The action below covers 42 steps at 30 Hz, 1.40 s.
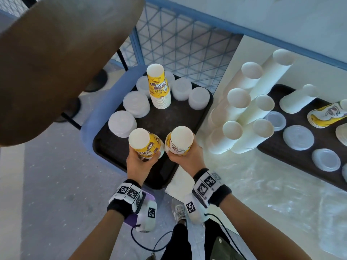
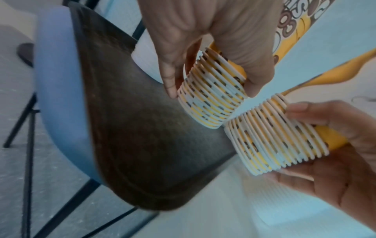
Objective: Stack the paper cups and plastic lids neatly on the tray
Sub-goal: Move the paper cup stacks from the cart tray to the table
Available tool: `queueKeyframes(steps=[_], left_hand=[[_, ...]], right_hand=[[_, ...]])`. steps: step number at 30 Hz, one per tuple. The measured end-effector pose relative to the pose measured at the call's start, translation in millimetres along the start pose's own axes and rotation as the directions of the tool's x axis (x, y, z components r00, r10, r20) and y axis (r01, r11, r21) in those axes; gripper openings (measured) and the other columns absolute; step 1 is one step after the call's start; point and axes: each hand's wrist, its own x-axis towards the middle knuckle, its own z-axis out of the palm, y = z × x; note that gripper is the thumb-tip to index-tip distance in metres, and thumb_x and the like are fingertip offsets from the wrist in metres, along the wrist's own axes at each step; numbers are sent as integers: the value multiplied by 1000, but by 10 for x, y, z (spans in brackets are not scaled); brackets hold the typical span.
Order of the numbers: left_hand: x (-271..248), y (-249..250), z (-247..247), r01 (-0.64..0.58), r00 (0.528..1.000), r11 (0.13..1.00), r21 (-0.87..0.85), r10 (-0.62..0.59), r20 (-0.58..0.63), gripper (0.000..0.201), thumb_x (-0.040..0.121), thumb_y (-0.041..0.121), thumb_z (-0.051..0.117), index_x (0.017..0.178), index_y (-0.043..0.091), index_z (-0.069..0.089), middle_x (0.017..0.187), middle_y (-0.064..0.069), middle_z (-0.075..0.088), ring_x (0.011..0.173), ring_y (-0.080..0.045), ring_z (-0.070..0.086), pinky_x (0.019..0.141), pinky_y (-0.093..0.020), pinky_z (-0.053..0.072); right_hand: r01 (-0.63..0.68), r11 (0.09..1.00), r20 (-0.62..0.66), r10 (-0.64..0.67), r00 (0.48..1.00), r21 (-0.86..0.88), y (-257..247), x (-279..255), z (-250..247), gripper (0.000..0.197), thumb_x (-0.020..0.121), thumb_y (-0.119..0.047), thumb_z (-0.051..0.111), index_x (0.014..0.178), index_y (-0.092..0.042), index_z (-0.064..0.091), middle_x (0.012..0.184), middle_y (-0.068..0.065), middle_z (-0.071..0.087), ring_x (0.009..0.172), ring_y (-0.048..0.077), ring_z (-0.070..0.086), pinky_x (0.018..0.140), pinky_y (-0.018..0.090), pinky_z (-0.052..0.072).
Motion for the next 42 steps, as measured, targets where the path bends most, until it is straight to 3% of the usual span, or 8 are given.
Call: queueKeyframes(steps=[4,6,8,13,22,31,36,42], left_hand=[[-173,138,177,-65,989,997,-39,70,132,71,63,11,84,125,2,50,109,-5,64,89,10,61,76,-2,45],[-300,180,354,-81,971,995,-65,94,219,75,54,28,85,118,0,56,105,-4,67,86,13,61,74,-3,45],[-434,194,585,-97,945,993,-73,115,306,78,49,40,81,114,3,59,102,-1,68,88,8,63,76,-8,48],[-777,224,1192,-173,856,985,-5,153,494,78,51,53,74,116,14,55,101,6,66,94,-5,63,82,-14,49],[-893,334,1976,-255,816,965,65,178,550,76,65,22,83,128,23,41,121,4,58,110,-11,55,96,-23,43],[-918,377,2116,-263,839,956,132,159,521,82,67,26,81,135,23,35,128,3,56,117,-16,53,98,-31,43],[-954,296,1917,-304,805,938,168,158,572,89,68,20,80,140,18,28,140,2,43,126,-11,42,104,-27,35],[-828,183,1303,-330,869,923,197,215,446,48,76,7,69,121,12,51,115,-1,55,105,-18,56,94,-31,46]], right_hand=[[-59,998,-72,59,996,11,227,-312,-409,61,55,-15,88,107,-17,56,87,-21,60,80,-15,58,68,-3,41],[-120,993,-130,120,984,8,392,-467,-659,65,50,-18,89,108,-12,60,84,-14,63,79,-2,62,64,-2,42],[-173,985,-220,168,961,-2,582,-593,-933,66,49,-20,90,108,-6,62,85,-5,65,82,14,64,63,1,44],[-283,956,-423,288,859,76,974,-680,-1486,67,47,-36,84,104,-10,62,91,3,71,85,21,66,81,39,55],[-284,956,-561,272,782,67,1139,-487,-1890,62,59,-20,86,111,-8,55,97,6,68,92,25,64,82,34,51],[-310,948,-516,298,803,65,1224,-509,-1930,70,60,-27,85,118,-15,49,106,3,67,99,23,63,80,25,44],[-303,952,-440,285,852,30,1265,-698,-2045,91,63,-23,84,136,-21,31,127,7,56,116,25,53,96,40,45],[-199,860,-313,48,948,-471,1597,-1447,-2291,89,70,-30,79,141,-17,27,140,20,41,129,38,38,105,55,36]])
